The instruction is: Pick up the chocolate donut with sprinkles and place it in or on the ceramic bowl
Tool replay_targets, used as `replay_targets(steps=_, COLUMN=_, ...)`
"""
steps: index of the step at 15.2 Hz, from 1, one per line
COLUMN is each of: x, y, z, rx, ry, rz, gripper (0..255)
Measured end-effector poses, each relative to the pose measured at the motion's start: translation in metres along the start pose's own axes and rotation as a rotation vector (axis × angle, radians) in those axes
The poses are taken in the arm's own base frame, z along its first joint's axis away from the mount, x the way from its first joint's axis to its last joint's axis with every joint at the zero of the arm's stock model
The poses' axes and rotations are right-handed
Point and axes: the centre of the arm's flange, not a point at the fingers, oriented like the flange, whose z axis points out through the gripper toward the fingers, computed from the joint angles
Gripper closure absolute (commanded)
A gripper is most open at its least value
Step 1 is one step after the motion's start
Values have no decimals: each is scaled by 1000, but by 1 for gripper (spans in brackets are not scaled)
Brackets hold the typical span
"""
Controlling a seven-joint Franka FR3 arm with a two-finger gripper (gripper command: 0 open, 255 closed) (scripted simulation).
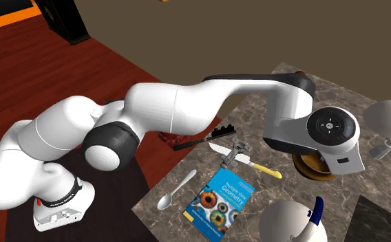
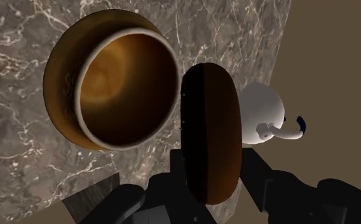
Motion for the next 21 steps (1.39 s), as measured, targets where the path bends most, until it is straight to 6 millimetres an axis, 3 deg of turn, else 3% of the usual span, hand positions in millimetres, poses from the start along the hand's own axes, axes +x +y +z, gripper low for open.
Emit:
replay_targets(steps=10, x=-10, y=36, z=38, rx=0, ry=0, rz=0, gripper=255)
replay_targets(steps=17, x=-12, y=39, z=41, rx=0, ry=0, rz=0, gripper=255)
replay_targets(steps=18, x=-12, y=39, z=41, rx=0, ry=0, rz=0, gripper=0)
replay_targets(steps=21, x=-12, y=39, z=41, rx=0, ry=0, rz=0, gripper=0)
